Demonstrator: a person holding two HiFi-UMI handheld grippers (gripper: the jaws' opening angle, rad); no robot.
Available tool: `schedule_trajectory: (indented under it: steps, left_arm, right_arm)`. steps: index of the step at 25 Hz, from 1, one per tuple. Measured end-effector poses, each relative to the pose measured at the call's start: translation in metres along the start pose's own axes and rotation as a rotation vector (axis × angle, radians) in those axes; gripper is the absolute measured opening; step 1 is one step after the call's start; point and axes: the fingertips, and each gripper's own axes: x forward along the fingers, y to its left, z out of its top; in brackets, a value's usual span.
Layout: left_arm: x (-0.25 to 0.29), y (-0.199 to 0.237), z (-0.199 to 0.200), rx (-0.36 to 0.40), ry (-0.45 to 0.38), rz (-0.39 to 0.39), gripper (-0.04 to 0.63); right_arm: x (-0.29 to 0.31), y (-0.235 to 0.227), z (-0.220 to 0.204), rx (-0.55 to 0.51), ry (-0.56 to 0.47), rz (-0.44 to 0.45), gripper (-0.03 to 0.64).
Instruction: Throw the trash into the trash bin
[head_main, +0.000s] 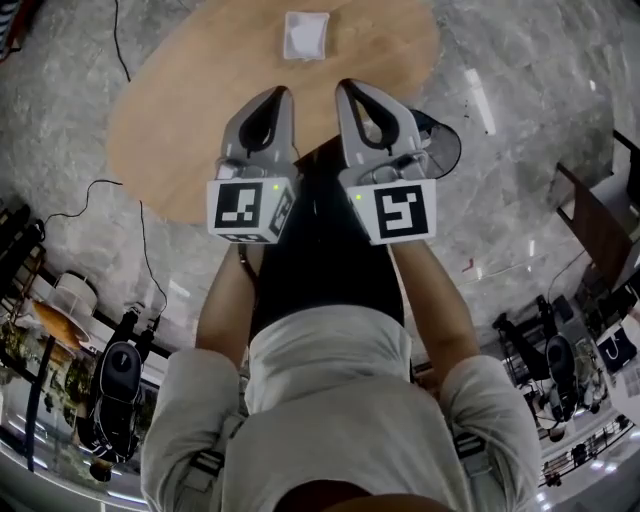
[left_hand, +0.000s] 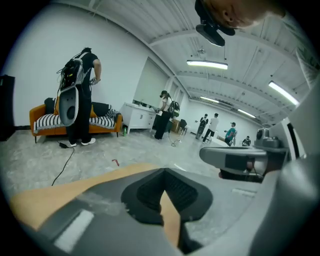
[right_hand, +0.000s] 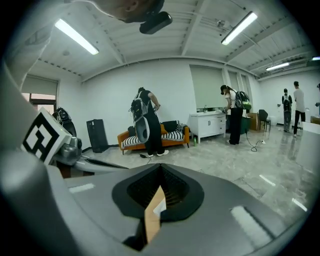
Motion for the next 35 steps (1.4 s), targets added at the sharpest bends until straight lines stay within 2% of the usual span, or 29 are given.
schedule_trajectory:
  steps: [2, 4, 7, 11, 15, 18, 23, 28, 31, 35]
  left_arm:
    - [0.02, 0.012, -0.01, -0.001, -0.003, 0.021, 0.018]
    - [0.041, 0.019, -0.026, 0.036, 0.012, 0.022, 0.018]
    - [0.061, 0.026, -0.074, 0.097, 0.114, 0.007, 0.018]
    - [0.084, 0.047, -0.126, 0.044, 0.242, 0.041, 0.018]
    - [0.1, 0.062, -0.146, -0.025, 0.323, 0.103, 0.018]
    - [0.118, 0.073, -0.157, -0.061, 0.379, 0.15, 0.018]
    - [0.138, 0.09, -0.164, -0.037, 0.455, 0.158, 0.018]
    - [0.151, 0.1, -0.184, -0.056, 0.553, 0.147, 0.023]
    - [0.157, 0.101, -0.198, -0.04, 0.622, 0.133, 0.066]
    - [0.163, 0.107, -0.208, -0.077, 0.664, 0.116, 0.087]
  right_arm:
    - [0.017, -0.011, -0.021, 0.0, 0.035, 0.016, 0.008]
    - [0.035, -0.019, -0.04, -0.005, 0.037, 0.03, 0.008]
    - [0.052, -0.018, -0.072, 0.031, 0.059, 0.065, 0.008]
    - [0.069, -0.026, -0.102, 0.073, 0.119, 0.082, 0.008]
    - [0.079, -0.04, -0.123, 0.072, 0.165, 0.076, 0.008]
    - [0.091, -0.052, -0.144, 0.112, 0.185, 0.065, 0.008]
    - [0.111, -0.056, -0.148, 0.146, 0.188, 0.069, 0.008]
    - [0.119, -0.063, -0.144, 0.156, 0.183, 0.092, 0.008]
    - [0.119, -0.078, -0.148, 0.169, 0.19, 0.074, 0.008]
    - [0.121, -0.091, -0.148, 0.181, 0.195, 0.042, 0.008]
